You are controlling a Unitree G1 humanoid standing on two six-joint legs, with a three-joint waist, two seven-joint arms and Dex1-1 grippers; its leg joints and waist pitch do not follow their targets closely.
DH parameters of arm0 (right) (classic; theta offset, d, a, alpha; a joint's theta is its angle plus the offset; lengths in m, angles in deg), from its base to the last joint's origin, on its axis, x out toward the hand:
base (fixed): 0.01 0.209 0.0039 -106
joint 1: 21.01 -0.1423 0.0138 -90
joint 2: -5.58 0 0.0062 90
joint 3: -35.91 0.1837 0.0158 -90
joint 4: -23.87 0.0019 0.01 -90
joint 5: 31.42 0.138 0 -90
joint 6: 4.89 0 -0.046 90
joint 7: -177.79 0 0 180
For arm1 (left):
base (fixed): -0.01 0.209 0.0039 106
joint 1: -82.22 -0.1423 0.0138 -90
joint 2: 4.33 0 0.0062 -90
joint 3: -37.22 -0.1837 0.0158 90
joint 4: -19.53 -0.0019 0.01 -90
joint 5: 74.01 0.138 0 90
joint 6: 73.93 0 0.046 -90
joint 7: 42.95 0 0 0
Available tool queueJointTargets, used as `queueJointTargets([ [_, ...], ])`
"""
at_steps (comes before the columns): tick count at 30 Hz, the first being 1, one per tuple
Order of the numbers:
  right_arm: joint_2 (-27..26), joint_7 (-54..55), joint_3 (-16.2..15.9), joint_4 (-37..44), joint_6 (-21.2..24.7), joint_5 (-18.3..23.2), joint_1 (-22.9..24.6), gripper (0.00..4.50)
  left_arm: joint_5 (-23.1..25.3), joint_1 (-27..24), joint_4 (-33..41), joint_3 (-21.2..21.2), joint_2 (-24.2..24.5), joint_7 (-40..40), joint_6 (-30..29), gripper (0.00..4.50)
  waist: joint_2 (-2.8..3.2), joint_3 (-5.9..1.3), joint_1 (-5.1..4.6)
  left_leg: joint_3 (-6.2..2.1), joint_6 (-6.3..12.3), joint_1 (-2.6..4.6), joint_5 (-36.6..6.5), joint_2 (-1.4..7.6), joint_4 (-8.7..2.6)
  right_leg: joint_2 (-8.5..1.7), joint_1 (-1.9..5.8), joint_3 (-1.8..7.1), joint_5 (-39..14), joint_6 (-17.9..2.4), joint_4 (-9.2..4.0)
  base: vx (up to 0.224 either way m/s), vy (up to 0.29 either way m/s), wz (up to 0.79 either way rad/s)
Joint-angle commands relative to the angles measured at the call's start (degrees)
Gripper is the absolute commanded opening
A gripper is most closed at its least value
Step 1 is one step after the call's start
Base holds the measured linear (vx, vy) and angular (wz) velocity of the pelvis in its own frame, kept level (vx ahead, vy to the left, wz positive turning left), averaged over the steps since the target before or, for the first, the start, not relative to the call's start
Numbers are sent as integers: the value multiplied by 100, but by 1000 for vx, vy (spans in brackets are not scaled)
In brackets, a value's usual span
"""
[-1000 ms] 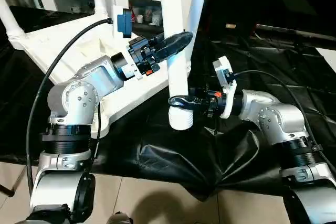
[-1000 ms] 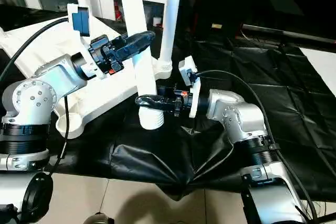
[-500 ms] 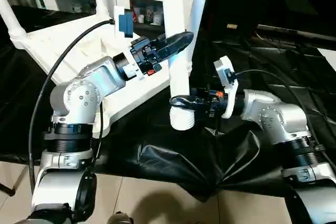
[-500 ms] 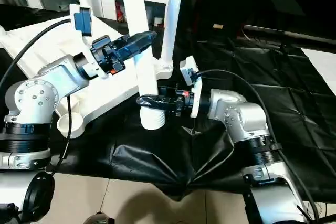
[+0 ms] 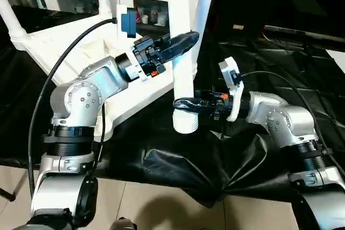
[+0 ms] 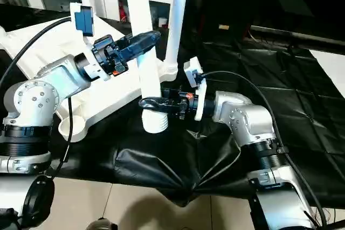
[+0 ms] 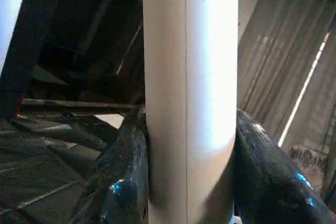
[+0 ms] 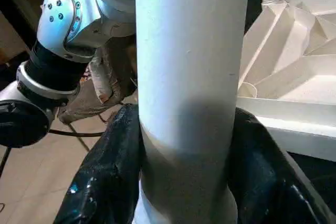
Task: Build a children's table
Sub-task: Pick table leg
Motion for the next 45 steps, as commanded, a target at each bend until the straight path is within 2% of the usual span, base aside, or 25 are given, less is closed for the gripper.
queueJointTargets([
  [1,8,-258,-42,222,-82,62,-145,186,136,77,120,6,63,33,158,181,17,-462,20,13,-83,72,-712,87,-367,-382,333,191,-696,-1182,-365,0,0,0],
  [4,-63,-144,-9,56,-128,3,-235,186,218,49,203,-46,86,2,276,181,24,-459,15,11,-75,73,-711,88,-369,-380,322,190,-727,-1173,-366,0,0,0],
  [5,-78,-122,6,30,-133,2,-249,242,216,41,223,-54,85,-2,276,181,21,-459,14,11,-80,71,-717,91,-370,-386,327,191,-746,-1166,-365,0,0,0],
  [9,-67,-130,-120,-72,-188,-153,-372,263,346,-28,395,-294,216,-226,309,181,47,-456,2,11,-93,81,-705,94,-372,-376,310,190,-720,-1149,-358,0,0,0],
  [10,-54,-131,-170,-111,-188,-208,-401,291,346,-31,410,-326,231,-268,293,180,54,-452,5,12,-114,83,-729,93,-375,-378,308,192,-738,-1149,-362,0,0,0],
  [12,-5,-212,-301,-201,-184,-321,-472,299,369,-31,427,-384,256,-332,296,180,51,-453,4,15,-122,82,-751,88,-376,-376,310,194,-761,-1141,-364,0,0,0],
  [25,45,-630,-478,-893,-116,-512,-1019,301,351,-9,453,-484,348,-613,276,180,46,-464,9,14,-116,83,-709,92,-367,-377,319,190,-565,-1247,-332,0,0,0],
  [30,35,-769,-510,-1017,-173,-565,-1070,301,359,-3,434,-437,338,-579,308,180,25,-462,11,18,-110,74,-721,92,-365,-383,326,192,-627,-1234,-338,0,0,0],
  [34,24,-889,-533,-1069,-169,-585,-1076,301,372,14,403,-423,359,-586,327,180,44,-463,12,14,-103,80,-725,96,-364,-383,319,189,-641,-1238,-338,0,0,0],
  [45,-66,-950,-472,-1164,-173,-553,-1097,301,353,12,439,-448,350,-607,319,180,46,-469,17,16,-89,77,-692,92,-360,-380,326,187,-518,-1301,-324,0,0,0],
])
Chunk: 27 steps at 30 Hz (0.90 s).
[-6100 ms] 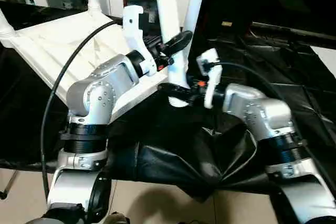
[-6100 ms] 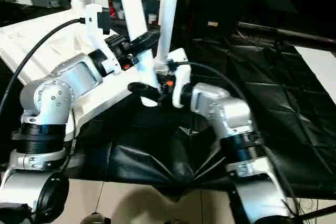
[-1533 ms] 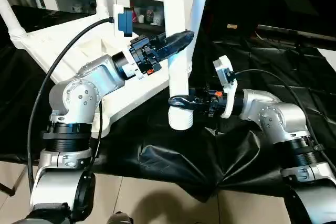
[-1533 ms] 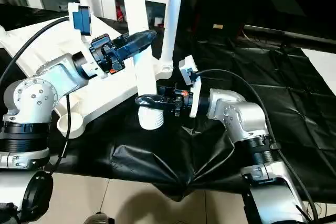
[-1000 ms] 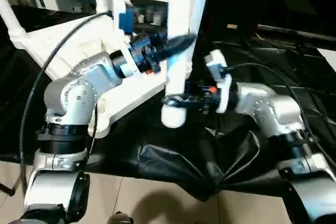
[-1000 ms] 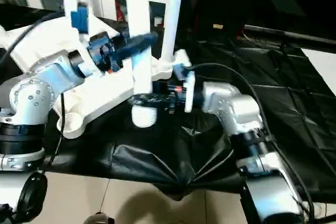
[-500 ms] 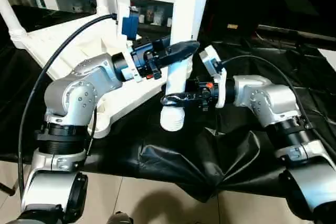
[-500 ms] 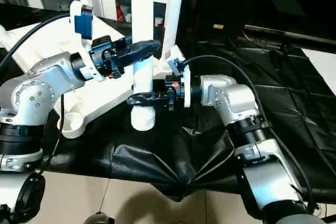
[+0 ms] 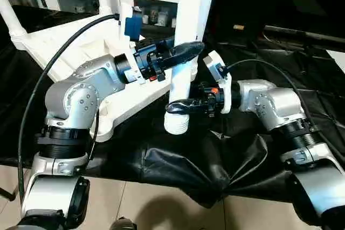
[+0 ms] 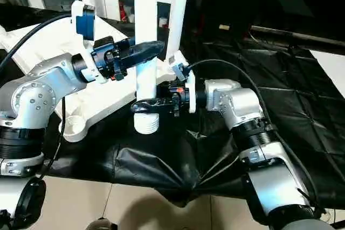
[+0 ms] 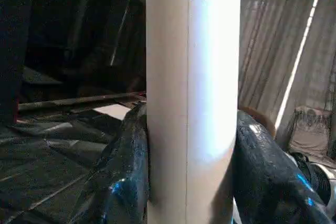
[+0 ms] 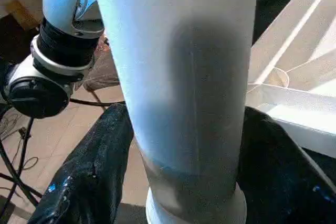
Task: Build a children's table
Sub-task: Pick table leg
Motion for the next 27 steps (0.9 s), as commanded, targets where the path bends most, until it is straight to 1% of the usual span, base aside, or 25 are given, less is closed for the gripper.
queueJointTargets([
  [1,11,-63,51,-16,-27,-31,-124,301,13,79,74,4,-11,-34,59,180,50,-469,14,13,-91,82,-688,94,-361,-379,327,189,-511,-1300,-322,0,0,0],
  [2,0,-79,58,-23,-20,-23,-120,301,8,78,73,11,-12,-25,58,180,54,-469,13,13,-93,86,-695,95,-362,-379,322,188,-512,-1302,-323,0,0,0],
  [3,-10,-91,61,-28,-20,-19,-112,274,1,78,72,20,-19,-15,57,180,52,-468,12,14,-91,82,-695,93,-361,-379,324,189,-505,-1306,-322,0,0,0],
  [5,-29,-100,66,-37,-21,-16,-101,268,-11,80,72,31,-26,-2,54,180,45,-468,12,14,-93,80,-695,95,-362,-382,326,190,-509,-1306,-324,0,0,0],
  [6,-46,-95,69,-43,-22,-13,-97,263,-29,82,74,45,-36,6,45,180,51,-468,17,14,-98,84,-702,95,-362,-382,323,189,-528,-1308,-323,0,0,0],
  [9,-64,-92,68,-55,-35,-16,-91,228,-43,83,79,56,-46,18,39,180,45,-470,19,14,-95,82,-684,93,-362,-379,326,189,-506,-1301,-318,0,0,0],
  [11,-96,-83,70,-97,-63,-25,-93,223,-43,67,103,48,-40,17,29,180,48,-468,18,13,-97,78,-693,95,-362,-383,325,189,-515,-1297,-319,0,0,0],
  [13,-105,-80,74,-112,-70,-27,-94,206,-38,55,110,43,-24,6,24,180,49,-470,17,14,-99,84,-692,95,-361,-384,324,188,-526,-1290,-322,0,0,0],
  [17,-117,-84,96,-125,-72,-29,-96,200,-31,31,127,65,2,16,40,180,46,-469,20,14,-79,79,-647,91,-361,-381,326,188,-462,-1302,-315,0,0,0],
  [18,-120,-79,112,-123,-76,-22,-91,198,-13,78,34,152,-58,307,-53,180,47,-472,18,14,-85,76,-655,93,-358,-380,329,189,-454,-1299,-309,0,0,0],
  [19,-124,-71,122,-117,-78,-17,-86,197,-2,112,-32,218,-101,523,-127,215,45,-469,21,12,-89,80,-674,95,-361,-384,326,188,-466,-1304,-315,0,0,0],
  [20,-131,-49,148,-96,-80,0,-68,196,-8,100,-62,245,-99,571,-159,236,45,-471,18,15,-96,77,-683,96,-357,-380,328,190,-455,-1308,-309,0,0,0],
  [21,-141,-26,167,-75,-79,14,-53,196,-17,82,-74,260,-84,572,-176,236,48,-472,22,11,-92,75,-687,89,-359,-379,333,188,-475,-1301,-316,0,0,0],
  [22,-153,12,209,-29,-60,55,-17,192,-103,44,-111,357,-130,595,-166,253,48,-472,20,11,-84,76,-689,88,-359,-381,333,189,-487,-1293,-322,0,0,0],
  [23,-155,20,219,-18,-55,66,-7,190,-133,36,-122,390,-149,606,-161,260,53,-469,13,9,-82,75,-699,87,-360,-382,333,188,-518,-1288,-326,0,0,0],
  [24,-167,61,272,12,-57,105,29,188,-206,16,-172,539,-260,728,-61,269,62,-473,18,12,-86,80,-691,88,-355,-382,331,189,-503,-1295,-325,0,0,0],
  [25,-177,118,368,69,-42,183,86,188,-467,12,-219,806,-458,914,-3,269,40,-478,20,18,-90,65,-651,81,-347,-380,346,192,-391,-1334,-314,0,0,0],
  [26,-205,208,488,114,-62,258,133,187,-608,-1,-208,964,-591,989,115,278,11,-479,20,21,-76,66,-627,84,-346,-381,346,192,-340,-1361,-322,0,0,0],
  [27,-250,358,674,156,-45,379,173,186,-828,-4,-174,1143,-749,1054,208,284,-5,-487,29,22,-57,63,-602,87,-341,-391,348,190,-282,-1410,-313,0,0,0],
])
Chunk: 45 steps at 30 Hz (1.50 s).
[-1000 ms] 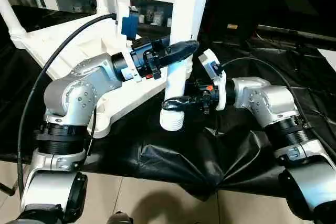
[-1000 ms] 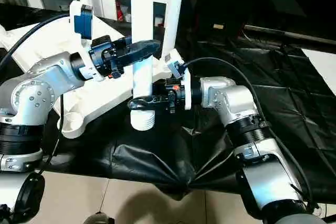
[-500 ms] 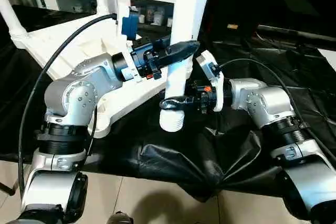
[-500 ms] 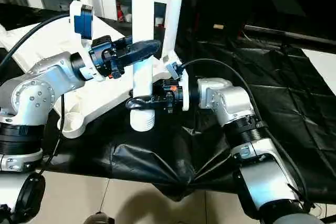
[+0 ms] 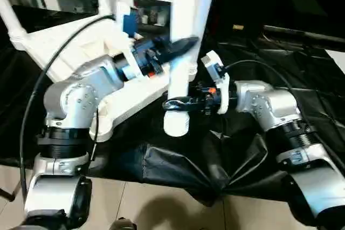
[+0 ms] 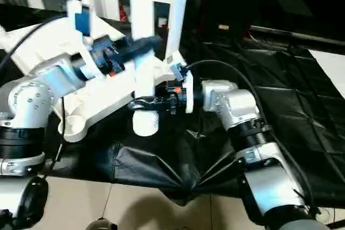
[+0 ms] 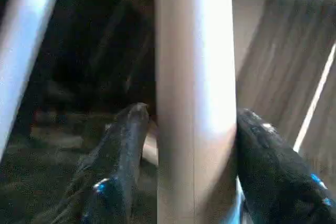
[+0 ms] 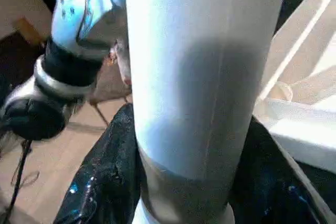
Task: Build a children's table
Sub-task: Pick table leg, then rotate table base
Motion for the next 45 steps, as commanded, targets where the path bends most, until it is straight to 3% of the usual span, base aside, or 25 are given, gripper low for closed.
queueJointTargets([
  [1,11,199,433,223,34,309,81,186,-469,5,18,391,-197,220,180,284,-7,-484,28,21,-47,64,-603,84,-344,-392,350,191,-289,-1417,-317,0,0,0],
  [2,11,199,433,223,34,309,81,186,-469,5,18,391,-197,220,180,284,4,-487,31,19,-20,71,-605,84,-343,-381,345,186,-283,-1416,-311,0,0,0],
  [3,-4,253,537,277,42,381,117,186,-649,11,13,527,-302,296,202,284,-46,-488,20,23,3,67,-590,84,-344,-372,348,180,-297,-1388,-316,0,0,0],
  [5,-33,447,703,370,22,440,187,186,-903,9,-3,772,-448,495,271,284,-29,-471,35,27,-8,69,-639,82,-344,-383,340,189,-443,-1343,-332,0,0,0],
  [6,-72,984,880,502,-239,294,330,186,-1010,-57,14,1084,-531,833,466,284,29,-474,45,11,-50,75,-647,90,-350,-389,332,190,-462,-1314,-329,0,0,0],
  [7,-95,1427,937,491,-450,84,405,186,-790,-144,34,1161,-478,1073,579,284,2,-470,37,18,-66,71,-645,90,-352,-384,327,193,-456,-1280,-349,0,0,0],
  [8,-101,1660,949,462,-586,-49,443,186,-503,-220,45,1101,-389,1174,665,284,47,-471,22,6,-147,84,-695,89,-364,-373,315,186,-505,-1196,-347,0,0,0],
  [9,-119,2285,995,379,-981,-402,557,186,397,-463,77,831,-88,1439,855,284,94,-468,-10,-19,-220,87,-713,108,-385,-371,304,178,-602,-986,-383,0,0,0],
  [10,-119,2285,995,379,-981,-402,557,186,397,-463,77,831,-88,1439,855,284,68,-459,-37,-6,-247,81,-757,78,-386,-345,319,180,-705,-895,-377,0,0,0],
  [11,-106,3324,979,279,-1589,-1062,748,186,1871,-954,-6,145,554,1758,1152,284,182,-476,12,-47,-309,104,-701,111,-400,-388,290,184,-854,-681,-402,0,0,0],
  [12,-121,3707,977,353,-1921,-1331,906,186,2400,-1215,-55,-100,819,1880,1332,284,331,-484,-25,-60,-437,113,-775,64,-400,-352,294,172,-977,-525,-363,0,0,0],
  [13,-179,3832,1047,482,-2097,-1377,1051,186,2651,-1390,-86,-201,962,1939,1465,284,270,-490,-42,-37,-432,135,-819,84,-395,-350,267,175,-974,-444,-440,0,0,0],
  [14,-250,3897,1138,645,-2261,-1374,1215,186,2848,-1565,-105,-273,1084,1991,1599,284,234,-481,-66,-24,-449,128,-890,70,-389,-337,273,180,-944,-464,-413,0,0,0],
  [15,-317,4153,1151,987,-2222,-1533,1540,186,3051,-1743,-173,-294,1219,2120,1711,284,398,-509,-63,-31,-425,164,-962,73,-374,-307,250,180,-591,-615,-426,0,0,0],
  [17,-356,4662,1042,1574,-2216,-2002,2182,186,3394,-1979,-316,-387,1354,2261,2160,284,531,-524,-62,-72,-380,114,-737,44,-354,-268,293,161,184,-817,-323,0,0,0],
  [19,-544,4854,1084,1953,-2210,-2003,2667,186,3346,-1938,-557,-354,1245,2312,2476,284,481,-525,-53,-51,-292,113,-880,39,-353,-273,306,164,241,-1012,-336,0,0,0],
  [22,-836,5220,1218,2281,-2243,-1790,3272,186,3155,-1675,-1315,-71,1056,2423,2714,284,536,-458,-83,-28,-231,92,-1370,27,-387,-311,275,189,-703,-1028,-442,0,0,0],
  [26,-782,5258,1160,2514,-2213,-1703,3379,186,3904,-1396,-1863,-371,1657,2799,2503,284,533,-427,-223,-96,-282,48,-1742,0,-461,-319,315,174,-1966,-481,-523,0,0,0],
  [28,-704,5132,1084,2648,-2140,-1756,3390,186,4166,-1309,-2106,-254,1941,3152,2371,284,599,-419,-292,-107,-288,75,-1866,-11,-455,-305,270,164,-2259,-374,-566,0,0,0],
  [29,-689,5119,1064,2687,-2122,-1789,3402,186,4239,-1302,-2168,-231,1996,3229,2376,284,570,-413,-347,-114,-261,83,-1939,-21,-446,-299,260,161,-2351,-365,-591,0,0,0],
  [32,-567,5127,1064,2790,-2019,-1910,3333,186,4464,-1590,-2220,-44,2357,3417,2280,284,450,-409,-419,-108,-178,83,-1890,-10,-431,-295,226,162,-2431,-482,-604,0,0,0],
  [34,-527,5144,1098,2777,-1999,-1886,3294,186,4483,-1663,-2257,-99,2423,3321,2301,284,498,-412,-434,-113,-151,76,-1791,2,-432,-306,215,180,-2279,-589,-568,0,0,0],
  [36,-466,5148,1092,2729,-1993,-1883,3243,186,4438,-1768,-2272,-222,2489,3068,2243,284,444,-417,-416,-94,-107,93,-1691,19,-431,-307,192,200,-2086,-700,-539,0,0,0],
  [40,-358,5086,1043,2638,-1981,-1880,3148,186,4434,-1956,-2368,-613,2609,2373,1889,284,449,-429,-385,-77,-119,127,-1696,42,-440,-307,162,217,-1702,-848,-512,0,0,0],
  [45,-236,4972,965,2578,-2025,-1981,3047,186,4373,-2118,-2048,-1159,2688,1451,1134,284,436,-422,-326,-62,-168,122,-1719,41,-457,-321,194,228,-1556,-908,-491,0,0,0],
])
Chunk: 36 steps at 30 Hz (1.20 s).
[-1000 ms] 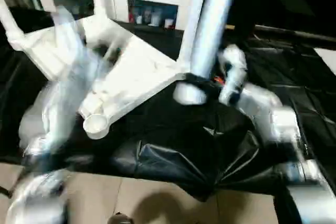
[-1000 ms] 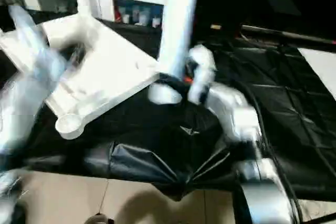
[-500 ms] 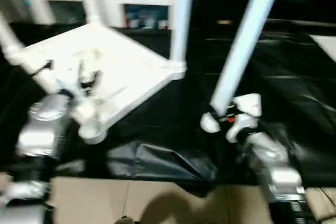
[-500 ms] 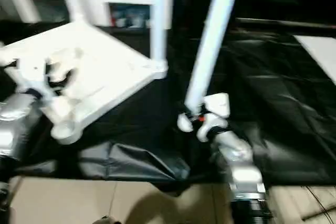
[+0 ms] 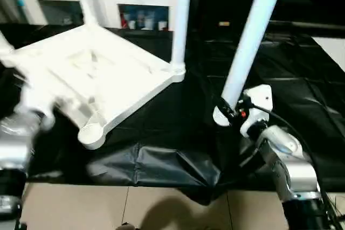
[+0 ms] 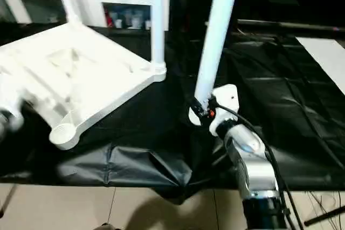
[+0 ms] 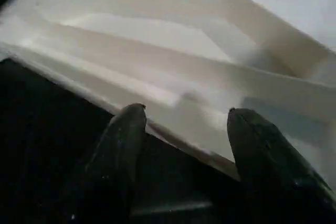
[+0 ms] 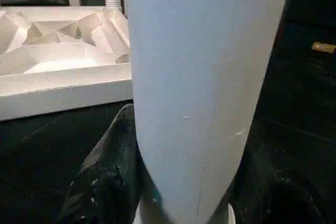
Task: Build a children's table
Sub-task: Rotate table base
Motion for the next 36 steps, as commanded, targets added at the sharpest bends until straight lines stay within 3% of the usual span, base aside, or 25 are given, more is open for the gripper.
queueJointTargets([
  [1,54,-16,3,-22,9,-44,-96,186,-75,-157,138,-369,-37,-498,-433,284,76,-346,-14,-1,-175,97,-1734,60,-447,-334,195,226,-1621,-933,-472,0,0,0],
  [5,85,10,-11,-14,5,-35,-122,186,-283,-181,499,-541,-40,-973,-700,284,103,-344,-20,3,-200,109,-1873,56,-450,-335,181,234,-1898,-888,-505,0,0,0],
  [10,169,8,-20,-10,-45,-53,-156,186,-696,-116,1064,-693,-172,-1526,-1290,284,114,-344,-17,14,-192,118,-1841,53,-440,-316,174,231,-1817,-936,-500,0,0,0],
  [14,237,-13,10,-51,-99,-77,-206,186,-747,-95,1270,-916,-250,-1838,-1504,284,106,-354,-13,22,-176,102,-1769,48,-438,-309,196,230,-1750,-924,-504,0,0,0],
  [22,324,-18,40,-170,-176,-89,-365,186,-671,316,924,-1257,-879,-1898,-1370,284,92,-353,2,36,-139,100,-1733,39,-428,-309,201,222,-1954,-834,-546,0,0,0],
  [27,359,-10,42,-226,-214,-79,-426,186,-420,590,690,-1561,-1524,-1620,-725,284,84,-376,23,46,-99,85,-1615,40,-412,-312,223,220,-1818,-828,-556,0,0,0],
  [31,359,20,91,-316,-243,-23,-497,186,-146,918,82,-1414,-2050,-838,357,284,76,-380,69,52,-39,76,-1574,34,-398,-307,229,215,-1792,-782,-586,0,0,0],
  [34,317,31,143,-316,-205,31,-514,186,-42,1033,-35,-1337,-2105,-635,852,284,75,-394,100,27,-53,30,-1476,41,-416,-321,264,204,-1761,-685,-572,0,0,0],
  [36,275,73,226,-273,-109,141,-508,186,-145,1063,58,-1172,-2125,-710,1122,284,74,-402,96,25,-64,41,-1446,48,-412,-318,261,199,-1588,-748,-548,0,0,0],
])
